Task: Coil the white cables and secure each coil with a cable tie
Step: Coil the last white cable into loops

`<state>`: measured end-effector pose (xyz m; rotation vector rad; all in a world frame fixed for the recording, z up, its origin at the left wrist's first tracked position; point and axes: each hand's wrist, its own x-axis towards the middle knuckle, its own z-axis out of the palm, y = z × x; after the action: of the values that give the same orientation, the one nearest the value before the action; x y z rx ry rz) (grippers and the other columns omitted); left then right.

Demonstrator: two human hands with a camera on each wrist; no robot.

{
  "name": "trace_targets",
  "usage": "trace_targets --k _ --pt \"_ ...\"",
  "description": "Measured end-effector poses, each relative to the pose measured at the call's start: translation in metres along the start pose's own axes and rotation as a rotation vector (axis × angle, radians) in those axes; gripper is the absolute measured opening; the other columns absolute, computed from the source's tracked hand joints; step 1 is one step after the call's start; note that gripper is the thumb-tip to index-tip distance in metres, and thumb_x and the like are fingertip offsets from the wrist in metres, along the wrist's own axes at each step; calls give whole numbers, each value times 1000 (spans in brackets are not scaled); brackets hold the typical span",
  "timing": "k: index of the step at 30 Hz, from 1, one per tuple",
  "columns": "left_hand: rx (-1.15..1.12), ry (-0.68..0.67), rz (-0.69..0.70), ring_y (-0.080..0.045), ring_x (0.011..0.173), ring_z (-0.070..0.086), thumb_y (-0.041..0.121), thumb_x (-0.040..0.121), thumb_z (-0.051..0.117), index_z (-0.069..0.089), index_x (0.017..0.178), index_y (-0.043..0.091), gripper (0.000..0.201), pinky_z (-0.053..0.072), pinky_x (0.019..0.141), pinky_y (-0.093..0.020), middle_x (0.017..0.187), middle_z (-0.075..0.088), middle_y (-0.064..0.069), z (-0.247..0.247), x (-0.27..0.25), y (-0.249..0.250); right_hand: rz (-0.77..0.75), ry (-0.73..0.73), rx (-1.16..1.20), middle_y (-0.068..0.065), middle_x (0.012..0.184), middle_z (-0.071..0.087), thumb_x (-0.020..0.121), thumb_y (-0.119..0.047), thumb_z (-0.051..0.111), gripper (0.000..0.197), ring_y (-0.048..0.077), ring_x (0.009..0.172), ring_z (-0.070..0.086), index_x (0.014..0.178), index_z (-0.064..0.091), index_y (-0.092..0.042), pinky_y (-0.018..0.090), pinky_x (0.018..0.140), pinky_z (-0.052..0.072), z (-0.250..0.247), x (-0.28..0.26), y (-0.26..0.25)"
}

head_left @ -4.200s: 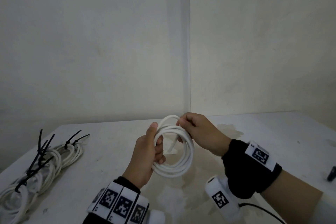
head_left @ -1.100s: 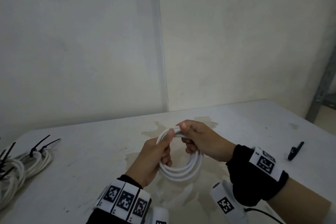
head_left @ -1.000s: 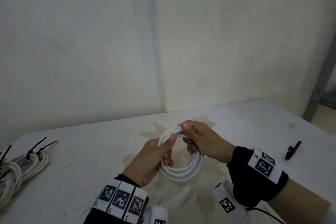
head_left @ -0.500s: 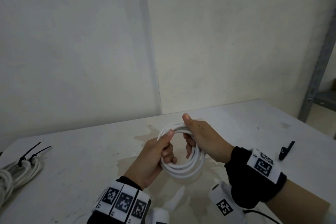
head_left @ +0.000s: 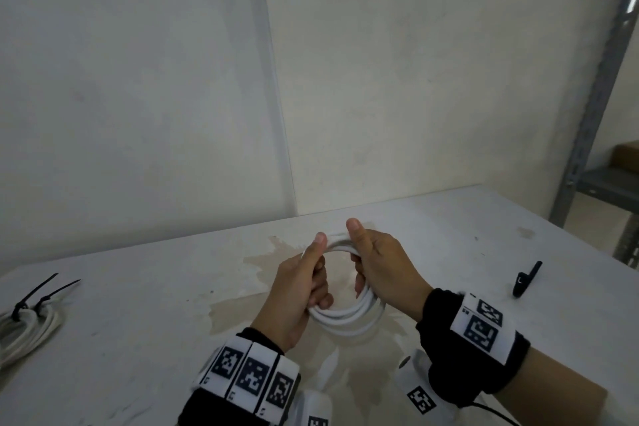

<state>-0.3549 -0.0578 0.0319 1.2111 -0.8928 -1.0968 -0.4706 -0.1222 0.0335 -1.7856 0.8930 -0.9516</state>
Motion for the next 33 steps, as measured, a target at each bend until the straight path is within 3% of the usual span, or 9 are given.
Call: trace_targets --k 6,11,14,18,21,25,28,30,33 --pt "48 33 -1 -9 36 19 38 92 48 28 57 17 45 28 38 -21 45 19 6 21 7 -14 49 -78 35 2 54 45 89 -56 26 55 17 47 53 64 45 -10 20 50 43 -25 -8 13" --pt "10 9 -3 -8 36 20 39 92 49 31 60 17 42 29 38 -20 45 20 7 35 16 -13 44 -119 46 -2 65 60 85 -58 24 62 6 58 58 77 58 -7 15 60 45 -53 -12 26" --pt "48 -22 6 -8 36 19 39 92 48 32 62 16 41 30 40 -20 46 20 6 40 19 -12 -48 -41 -4 -5 70 62 92 -43 36 44 3 61 57 79 63 -11 12 61 44 -64 -10 31" --pt "62 -37 -1 -8 37 20 38 92 49 34 62 16 40 30 40 -20 46 20 7 40 19 -13 -74 17 -14 -20 59 60 92 -29 51 24 -2 54 48 71 63 -23 7 58 38 -72 -5 32" --pt "67 -40 2 -8 37 20 38 92 48 35 63 15 39 30 40 -20 46 21 6 38 19 -13 -82 46 -8 -11 74 65 93 -27 51 21 3 63 53 78 66 -21 12 62 43 -73 -4 32" --pt "72 -16 3 -9 37 21 40 91 49 36 62 15 40 31 41 -20 46 21 6 34 19 -12 -178 75 -60 -9 83 64 81 -23 68 8 2 66 57 80 62 -28 15 62 46 -71 -6 30" --pt "58 -1 -11 -8 36 20 40 90 49 36 63 15 40 31 39 -19 46 21 6 31 19 -12 -283 19 -220 -16 94 56 74 -26 76 30 7 75 58 88 52 -36 20 64 50 -69 -9 31" --pt "59 3 -21 -8 36 21 39 90 50 36 63 14 39 31 39 -19 45 21 6 30 18 -11 -412 27 -392 -19 93 50 76 -27 74 24 9 77 54 90 55 -31 22 62 49 -63 -9 32" --pt "98 -26 -43 -8 36 22 36 91 51 40 62 15 38 32 41 -20 44 22 6 28 15 -9 -532 61 -570 -9 89 54 76 -32 66 16 10 68 50 84 65 -18 21 53 42 -56 -5 34"
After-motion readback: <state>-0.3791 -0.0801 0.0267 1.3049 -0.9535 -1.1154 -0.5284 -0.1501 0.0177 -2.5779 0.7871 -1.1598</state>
